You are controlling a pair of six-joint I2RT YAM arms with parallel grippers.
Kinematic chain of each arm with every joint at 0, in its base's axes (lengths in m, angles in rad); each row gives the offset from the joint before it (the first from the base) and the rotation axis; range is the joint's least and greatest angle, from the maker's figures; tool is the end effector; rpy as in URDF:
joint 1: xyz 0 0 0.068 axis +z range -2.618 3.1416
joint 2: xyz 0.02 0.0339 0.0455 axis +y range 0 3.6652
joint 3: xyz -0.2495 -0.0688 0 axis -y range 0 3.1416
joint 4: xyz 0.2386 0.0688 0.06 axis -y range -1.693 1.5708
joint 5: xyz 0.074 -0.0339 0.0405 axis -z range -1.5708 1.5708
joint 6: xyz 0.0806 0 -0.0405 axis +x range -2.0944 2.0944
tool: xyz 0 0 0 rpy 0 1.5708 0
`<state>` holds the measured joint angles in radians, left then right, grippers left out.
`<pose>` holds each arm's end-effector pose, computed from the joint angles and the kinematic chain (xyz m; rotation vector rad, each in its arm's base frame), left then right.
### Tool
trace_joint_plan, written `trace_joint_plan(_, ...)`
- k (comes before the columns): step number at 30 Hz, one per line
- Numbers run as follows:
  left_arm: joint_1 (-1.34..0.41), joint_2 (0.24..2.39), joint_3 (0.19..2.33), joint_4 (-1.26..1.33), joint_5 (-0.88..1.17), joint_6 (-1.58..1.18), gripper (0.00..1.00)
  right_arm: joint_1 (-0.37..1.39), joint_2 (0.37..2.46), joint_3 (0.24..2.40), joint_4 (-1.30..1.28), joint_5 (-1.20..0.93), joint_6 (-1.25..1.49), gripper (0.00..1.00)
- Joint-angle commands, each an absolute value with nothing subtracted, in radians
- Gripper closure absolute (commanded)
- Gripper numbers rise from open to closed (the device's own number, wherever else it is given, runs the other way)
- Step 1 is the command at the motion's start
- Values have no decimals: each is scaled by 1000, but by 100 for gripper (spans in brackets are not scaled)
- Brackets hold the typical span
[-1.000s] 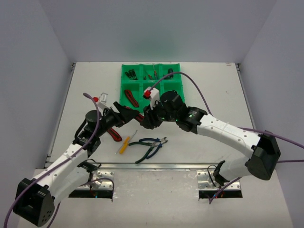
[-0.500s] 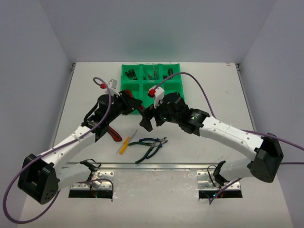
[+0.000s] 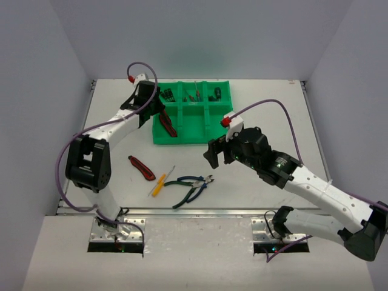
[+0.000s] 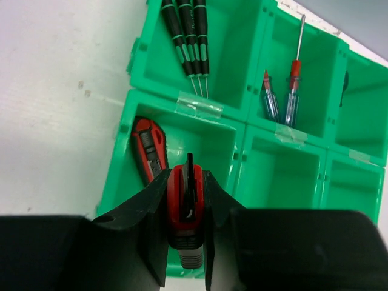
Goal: Sort the tools into containers
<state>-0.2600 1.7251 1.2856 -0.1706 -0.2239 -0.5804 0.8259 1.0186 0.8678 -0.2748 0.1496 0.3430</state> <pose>0.4152 -0.0919 0.2254 -0.4715 2.1215 -0.2385 0.1946 0.1933 0.2859 -0.3921 2.0045 0.5981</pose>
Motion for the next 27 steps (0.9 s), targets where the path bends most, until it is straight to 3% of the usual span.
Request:
trace_joint_plan(1, -254, 1845, 1417, -224, -161, -548, 100, 815, 976, 834, -282, 195, 321, 1)
trace_joint_plan(12, -256, 1893, 1447, -314, -85, -566, 86, 808, 996, 830, -285, 175, 328, 1)
trace_joint_plan(15, -268, 1852, 1430, -316, -68, -563, 69, 808, 1008, 834, -285, 169, 330, 1)
trace_joint_plan(19, -290, 1734, 1427, -325, -69, -553, 33, 808, 1030, 848, -285, 153, 334, 1)
trace_joint_plan(27, -290, 1423, 1408, -430, -191, -518, 0, 809, 1126, 881, -243, 41, 326, 1)
